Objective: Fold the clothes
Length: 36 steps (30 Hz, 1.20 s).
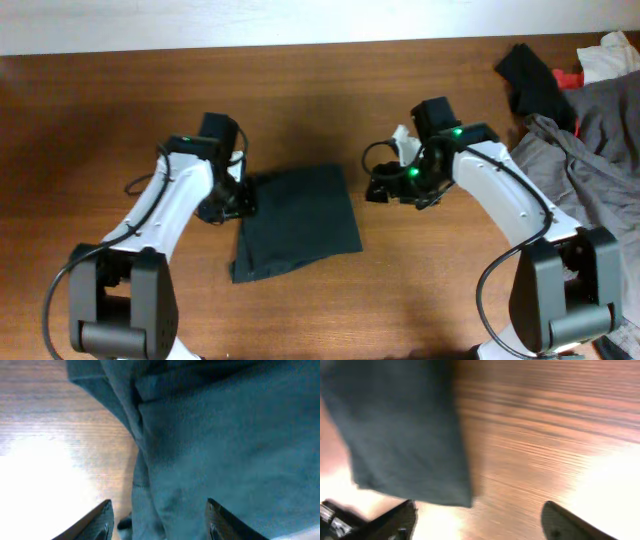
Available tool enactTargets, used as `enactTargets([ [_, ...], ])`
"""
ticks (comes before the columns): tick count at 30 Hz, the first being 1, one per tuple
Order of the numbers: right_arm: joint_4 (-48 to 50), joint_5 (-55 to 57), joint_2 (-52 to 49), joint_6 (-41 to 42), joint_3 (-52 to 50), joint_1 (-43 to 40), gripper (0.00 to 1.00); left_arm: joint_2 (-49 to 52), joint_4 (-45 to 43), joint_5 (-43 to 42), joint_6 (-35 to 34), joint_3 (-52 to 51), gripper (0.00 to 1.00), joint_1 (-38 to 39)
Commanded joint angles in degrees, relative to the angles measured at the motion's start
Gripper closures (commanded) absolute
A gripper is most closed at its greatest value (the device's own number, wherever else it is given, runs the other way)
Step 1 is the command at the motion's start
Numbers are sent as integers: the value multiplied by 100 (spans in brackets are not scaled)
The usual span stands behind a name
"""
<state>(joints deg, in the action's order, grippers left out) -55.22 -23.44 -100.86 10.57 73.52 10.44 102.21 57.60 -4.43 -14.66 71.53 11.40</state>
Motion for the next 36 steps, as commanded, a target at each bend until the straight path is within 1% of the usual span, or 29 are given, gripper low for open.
enactTargets([
  [1,-98,605,118,-120,74,-223,1,-17,-295,439,-249,-321,35,125],
  [5,-92,710,118,-116,74,-326,1,-11,-826,442,-251,-748,28,157],
  [12,-92,728,118,-116,74,-334,1,0,-1572,424,-251,-1397,30,157],
  [14,-92,728,118,-114,74,-334,1,0,-1679,422,-251,-1491,40,157],
  [16,-92,728,118,-116,74,-334,1,0,-1779,422,-251,-1563,59,157],
  [17,-92,726,118,-116,74,-334,1,0,-1821,422,-254,-1591,71,157],
  [18,-92,726,118,-114,74,-334,1,0,-1843,424,-271,-1613,78,157],
  [19,-92,726,118,-116,74,-334,1,0,-1847,424,-271,-1615,85,157],
  [21,-96,726,116,-114,74,-334,1,0,-1864,428,-269,-1615,92,157],
  [23,-46,769,116,-114,74,-334,1,0,-1967,544,-299,-1615,96,153],
  [26,-33,765,116,-114,74,-345,1,0,-2124,1211,-1093,-1615,99,22],
  [27,-28,765,116,-114,74,-345,1,0,-2249,1263,-1204,-1615,99,-52],
  [32,-28,765,114,-114,74,-343,1,0,-3099,1176,-1344,-1615,99,-592],
  [36,-31,763,114,-114,74,-339,1,0,-3703,1176,-1464,-1615,99,-1191],
])
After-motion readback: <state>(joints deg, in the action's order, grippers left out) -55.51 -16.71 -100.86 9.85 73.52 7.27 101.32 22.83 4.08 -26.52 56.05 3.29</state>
